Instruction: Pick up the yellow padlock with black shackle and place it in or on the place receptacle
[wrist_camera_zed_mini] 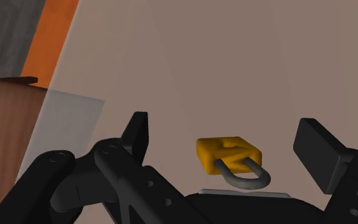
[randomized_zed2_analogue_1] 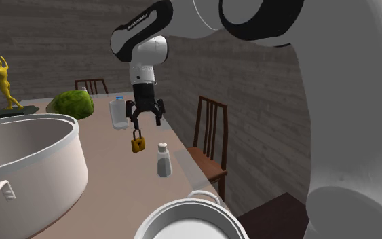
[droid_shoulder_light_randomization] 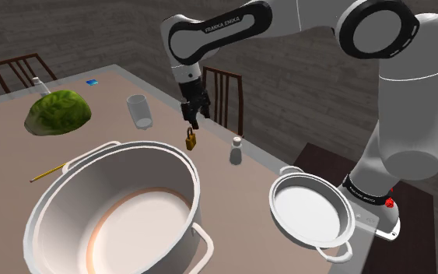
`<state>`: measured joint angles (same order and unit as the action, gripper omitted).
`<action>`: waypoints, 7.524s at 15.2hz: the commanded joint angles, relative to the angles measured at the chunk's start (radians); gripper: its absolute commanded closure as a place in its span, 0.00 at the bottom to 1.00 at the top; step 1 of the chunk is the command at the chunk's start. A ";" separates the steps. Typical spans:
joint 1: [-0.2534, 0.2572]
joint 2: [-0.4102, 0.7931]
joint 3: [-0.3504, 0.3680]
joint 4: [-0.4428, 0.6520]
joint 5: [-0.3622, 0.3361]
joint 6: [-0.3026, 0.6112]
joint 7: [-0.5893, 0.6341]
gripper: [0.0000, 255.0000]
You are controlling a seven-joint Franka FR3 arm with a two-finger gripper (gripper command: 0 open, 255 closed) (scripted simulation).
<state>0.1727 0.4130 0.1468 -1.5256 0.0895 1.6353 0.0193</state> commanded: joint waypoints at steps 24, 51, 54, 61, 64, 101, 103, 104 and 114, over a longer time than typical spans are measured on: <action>0.046 0.203 0.010 0.162 -0.021 0.034 0.024 1.00; 0.050 0.176 0.016 0.414 -0.017 -0.243 0.056 1.00; 0.045 0.062 0.023 0.238 -0.002 -0.179 0.058 1.00; 0.045 -0.248 0.045 -0.208 0.052 -0.036 0.067 1.00; 0.051 -0.363 0.056 -0.356 0.079 0.000 0.073 1.00; 0.264 -1.171 0.225 -1.247 0.419 0.129 0.191 1.00; 0.264 -1.171 0.225 -1.247 0.419 0.129 0.191 1.00; 0.264 -1.171 0.225 -1.247 0.419 0.129 0.191 1.00; 0.265 -1.171 0.225 -1.247 0.419 0.129 0.191 0.00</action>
<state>0.4372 -0.7583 0.3720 -2.7731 0.5084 1.7646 0.2104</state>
